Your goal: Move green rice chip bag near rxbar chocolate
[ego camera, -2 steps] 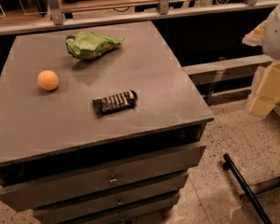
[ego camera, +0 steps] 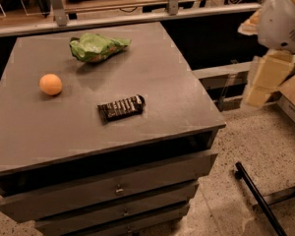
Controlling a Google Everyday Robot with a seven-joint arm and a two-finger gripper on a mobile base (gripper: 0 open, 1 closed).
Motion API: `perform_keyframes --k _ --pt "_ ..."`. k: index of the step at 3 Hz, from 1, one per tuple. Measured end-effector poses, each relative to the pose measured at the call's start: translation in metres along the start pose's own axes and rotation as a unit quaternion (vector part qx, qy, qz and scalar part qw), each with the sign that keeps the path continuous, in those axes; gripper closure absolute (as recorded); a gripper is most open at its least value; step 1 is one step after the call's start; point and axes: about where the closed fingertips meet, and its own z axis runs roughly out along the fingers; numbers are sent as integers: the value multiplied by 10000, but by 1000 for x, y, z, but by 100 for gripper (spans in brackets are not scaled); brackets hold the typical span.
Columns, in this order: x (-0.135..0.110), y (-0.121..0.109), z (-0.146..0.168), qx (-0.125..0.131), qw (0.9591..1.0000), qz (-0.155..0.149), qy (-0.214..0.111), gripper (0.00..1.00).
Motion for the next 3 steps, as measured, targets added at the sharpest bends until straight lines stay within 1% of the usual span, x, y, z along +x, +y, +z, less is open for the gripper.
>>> perform_keyframes --k 1,2,3 --pt "-63 -52 14 379 9942 -816 -594 0" --pt "-144 -91 35 612 9708 -1958 -1245 0" --pt "-153 -97 34 696 9614 -2325 -1296 0"
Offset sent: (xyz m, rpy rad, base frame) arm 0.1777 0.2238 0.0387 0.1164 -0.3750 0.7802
